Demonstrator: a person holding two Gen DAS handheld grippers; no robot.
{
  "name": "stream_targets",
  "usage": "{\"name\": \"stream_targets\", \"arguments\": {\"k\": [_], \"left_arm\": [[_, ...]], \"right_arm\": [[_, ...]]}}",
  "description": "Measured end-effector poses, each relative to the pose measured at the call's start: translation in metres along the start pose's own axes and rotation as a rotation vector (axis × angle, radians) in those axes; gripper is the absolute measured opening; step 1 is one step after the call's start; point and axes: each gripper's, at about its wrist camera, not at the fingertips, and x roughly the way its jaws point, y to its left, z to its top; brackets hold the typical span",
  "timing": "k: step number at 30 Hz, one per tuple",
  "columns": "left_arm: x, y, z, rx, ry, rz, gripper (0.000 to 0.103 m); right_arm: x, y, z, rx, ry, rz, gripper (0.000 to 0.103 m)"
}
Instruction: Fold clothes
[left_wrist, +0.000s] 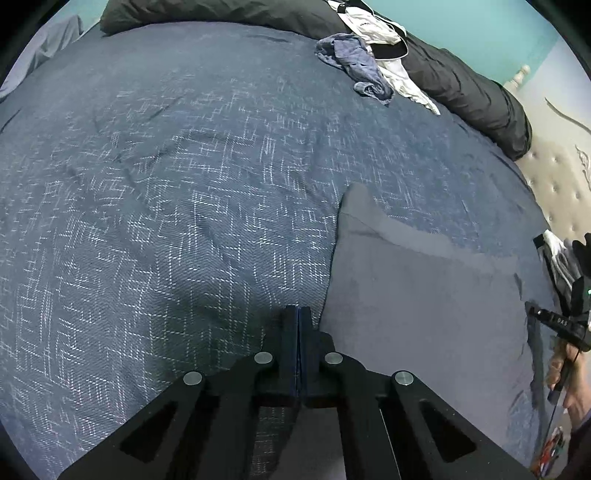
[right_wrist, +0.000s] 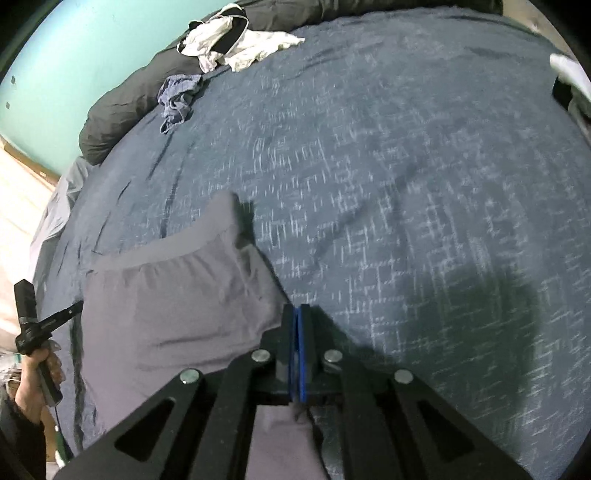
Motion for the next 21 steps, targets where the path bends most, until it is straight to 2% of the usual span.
{"name": "stream_targets", "arguments": {"k": [4, 6, 8, 10, 13, 14, 21], "left_arm": [[-0.001, -0.002, 0.0, -0.007, -0.001, -0.006, 0.0], [-0.004, -0.004, 0.001, -0.003, -0.008, -0.001, 0.0], [-0.009, -0.003, 0.005, -0.007, -0.025, -0.004, 0.001], [-0.012, -0.006, 0.012, -0.013, -0.045, -0.018, 0.003], [-0.01, -0.012, 0.023, -0.015, -0.059, -0.026, 0.022], [-0.006, -0.014, 0.027, -0.015, -0.056, -0.029, 0.024], [0.022, -0.021, 0.053, -0.018, -0.044, -0.07, 0.024]], "right_arm": [[-0.012, 0.002, 0.008, 0.017, -0.072, 0.018, 0.009], [-0.015, 0.006, 0.014, 0.021, -0.092, 0.04, 0.022], [-0.013, 0.012, 0.021, 0.01, -0.096, 0.059, 0.03], [-0.009, 0.02, 0.027, -0.007, -0.098, 0.057, 0.031], [-0.002, 0.027, 0.033, -0.029, -0.084, 0.056, 0.031], [0.003, 0.03, 0.035, -0.037, -0.077, 0.054, 0.031], [0.023, 0.034, 0.038, -0.08, -0.052, 0.044, 0.031]]}}
